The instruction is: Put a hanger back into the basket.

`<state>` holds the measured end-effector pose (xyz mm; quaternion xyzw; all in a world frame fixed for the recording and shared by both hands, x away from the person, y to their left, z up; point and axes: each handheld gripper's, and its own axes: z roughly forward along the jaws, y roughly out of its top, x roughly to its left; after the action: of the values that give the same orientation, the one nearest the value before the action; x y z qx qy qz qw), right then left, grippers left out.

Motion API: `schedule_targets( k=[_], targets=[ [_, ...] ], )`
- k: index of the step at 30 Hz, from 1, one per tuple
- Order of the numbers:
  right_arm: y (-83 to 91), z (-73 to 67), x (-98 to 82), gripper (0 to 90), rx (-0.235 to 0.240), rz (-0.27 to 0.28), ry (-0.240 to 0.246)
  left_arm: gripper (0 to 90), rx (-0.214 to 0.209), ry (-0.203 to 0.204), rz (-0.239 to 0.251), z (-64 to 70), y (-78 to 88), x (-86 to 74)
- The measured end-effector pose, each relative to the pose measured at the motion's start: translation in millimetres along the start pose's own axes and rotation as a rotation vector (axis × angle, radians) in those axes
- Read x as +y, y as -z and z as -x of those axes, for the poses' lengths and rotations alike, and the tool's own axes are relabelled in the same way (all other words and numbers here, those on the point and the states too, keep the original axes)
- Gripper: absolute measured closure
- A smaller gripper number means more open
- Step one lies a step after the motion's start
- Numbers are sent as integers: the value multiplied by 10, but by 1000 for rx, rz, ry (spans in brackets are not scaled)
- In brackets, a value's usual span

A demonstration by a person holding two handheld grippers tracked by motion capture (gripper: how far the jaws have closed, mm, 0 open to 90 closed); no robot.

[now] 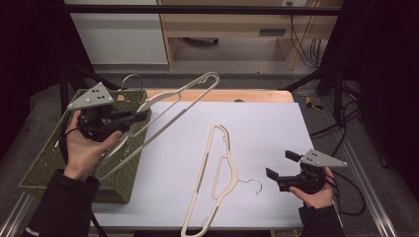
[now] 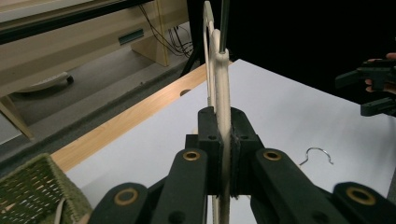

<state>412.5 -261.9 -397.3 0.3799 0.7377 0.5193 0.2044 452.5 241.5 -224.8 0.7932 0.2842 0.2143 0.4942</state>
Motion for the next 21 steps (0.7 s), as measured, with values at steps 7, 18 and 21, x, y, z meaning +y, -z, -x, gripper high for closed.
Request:
schedule_targets(
  k=[7, 18, 21],
  targets=[
    [8, -4, 2, 56, 4, 3, -12, 857, 17, -8, 7, -208, 157, -15],
    [-5, 2, -6, 54, -5, -6, 3, 857, 81, -17, -18, -514, 320, -131],
    [-6, 3, -8, 54, -6, -7, 2, 857, 93, -11, -15, -610, 362, -173]
  ],
)
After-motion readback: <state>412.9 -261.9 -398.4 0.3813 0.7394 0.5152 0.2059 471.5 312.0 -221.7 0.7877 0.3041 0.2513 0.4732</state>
